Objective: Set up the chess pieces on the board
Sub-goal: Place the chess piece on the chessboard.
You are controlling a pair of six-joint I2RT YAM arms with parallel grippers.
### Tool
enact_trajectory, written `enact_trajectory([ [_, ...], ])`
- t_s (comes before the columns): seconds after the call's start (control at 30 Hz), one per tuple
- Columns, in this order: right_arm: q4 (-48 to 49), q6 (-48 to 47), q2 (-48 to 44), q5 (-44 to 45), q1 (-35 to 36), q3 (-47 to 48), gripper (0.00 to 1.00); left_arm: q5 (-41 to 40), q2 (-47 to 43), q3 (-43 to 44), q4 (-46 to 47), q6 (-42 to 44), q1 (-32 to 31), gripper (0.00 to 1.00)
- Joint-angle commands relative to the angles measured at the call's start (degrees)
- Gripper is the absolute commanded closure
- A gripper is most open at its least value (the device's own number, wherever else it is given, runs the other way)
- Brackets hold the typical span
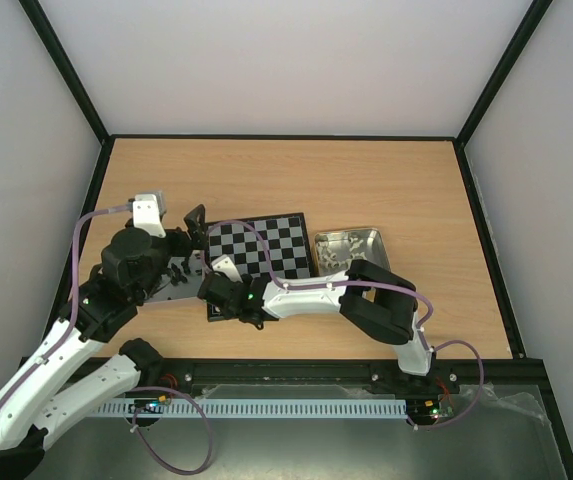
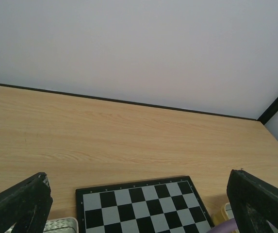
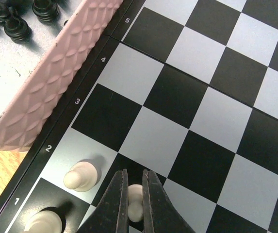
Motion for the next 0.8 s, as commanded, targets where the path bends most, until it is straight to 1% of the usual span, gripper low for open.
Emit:
enact_trajectory([
  [0.0,-1.7,0.5,1.7,1.6,0.3,1.3,0.97,-4.4,-0.4,2.3,-1.5,-1.3,0.3,0.0],
  [0.13,-1.1,0.8,1.7,0.1,0.3,0.8,0.94,-7.0,-0.7,3.1,-2.8,-2.2,0.4,0.0],
  [0.37,0.0,1.3,0.3,-1.5,0.3,0.2,0.9,-7.8,-1.0,3.3,-3.5,-2.7,0.3,0.0],
  [0.47,-1.0,2.0,0.2,-0.2,0.2,1.1,0.84,-7.5,-0.8,3.5,-3.8,-3.0,0.3,0.0],
  [0.53,-1.3,2.7,-0.5,0.7,0.2,1.3,0.75,-7.3,-0.7,3.6,-4.0,-3.2,0.3,0.0],
  [0.57,-1.2,2.9,-1.1,1.2,0.2,1.3,0.73,-7.0,-0.7,3.7,-4.1,-3.3,0.3,0.0],
  [0.67,-1.8,3.9,-3.2,3.1,0.1,1.5,0.7,-6.6,-0.6,4.0,-4.3,-3.7,0.4,0.0],
  [0.77,-1.9,5.1,-5.9,3.9,-0.4,1.0,0.7,-6.5,-0.8,4.4,-4.4,-4.2,0.3,0.0],
])
